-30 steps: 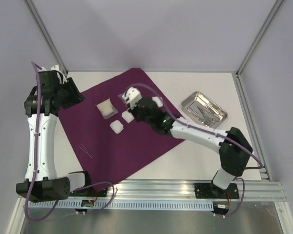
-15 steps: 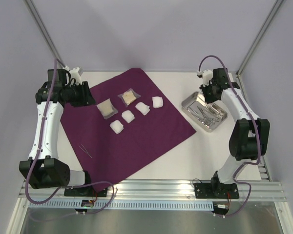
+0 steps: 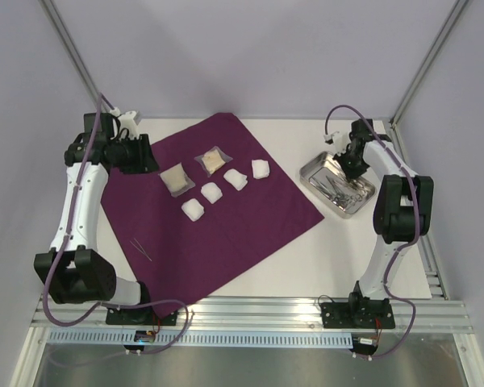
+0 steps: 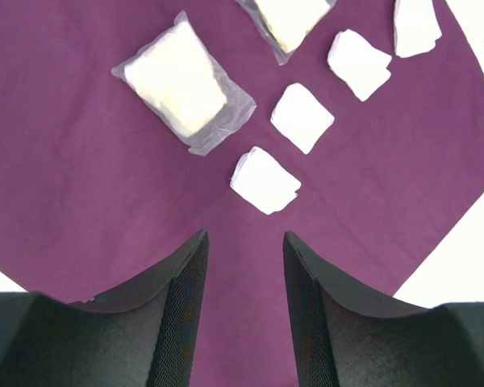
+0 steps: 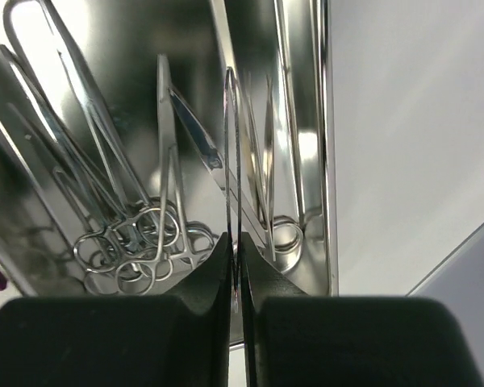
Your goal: Prepare the surgical pack
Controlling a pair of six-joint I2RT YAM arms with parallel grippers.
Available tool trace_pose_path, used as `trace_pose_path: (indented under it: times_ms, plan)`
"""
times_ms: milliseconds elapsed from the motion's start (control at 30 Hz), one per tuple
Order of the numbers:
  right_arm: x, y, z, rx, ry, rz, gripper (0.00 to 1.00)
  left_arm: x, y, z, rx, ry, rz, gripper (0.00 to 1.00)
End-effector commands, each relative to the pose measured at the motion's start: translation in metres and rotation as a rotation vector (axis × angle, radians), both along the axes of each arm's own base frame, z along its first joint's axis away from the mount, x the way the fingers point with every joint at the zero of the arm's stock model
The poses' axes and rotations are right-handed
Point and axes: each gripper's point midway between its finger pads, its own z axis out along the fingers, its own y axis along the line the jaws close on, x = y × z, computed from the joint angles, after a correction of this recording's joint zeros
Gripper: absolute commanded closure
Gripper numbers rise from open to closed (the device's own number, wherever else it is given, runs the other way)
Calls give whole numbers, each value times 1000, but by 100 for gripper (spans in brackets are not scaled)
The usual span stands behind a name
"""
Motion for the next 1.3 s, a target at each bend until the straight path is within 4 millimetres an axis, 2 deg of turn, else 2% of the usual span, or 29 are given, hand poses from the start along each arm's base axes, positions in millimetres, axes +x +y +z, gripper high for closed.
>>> trace_pose_path:
  times_ms: [0, 200, 500, 633, 767, 1267]
  plan:
    - [-4, -19, 1, -91, 20, -16, 99, 12, -1, 5, 5, -40, -26, 50]
    - [-11, -30, -8, -158, 56, -15, 100, 22, 1, 2, -1, -31, -16, 50]
    - [-18, -29, -20, -202, 103, -2, 100, 27, 1, -5, -7, -15, -12, 50]
    - [-15, -25, -22, -212, 103, 19, 100, 29, 1, -7, -9, -9, -8, 50]
    - [-17, -29, -30, -245, 145, 22, 100, 28, 0, -8, -11, -8, -14, 50]
    - [-15, -35, -39, -277, 164, 22, 98, 29, 1, -10, -12, 1, -4, 50]
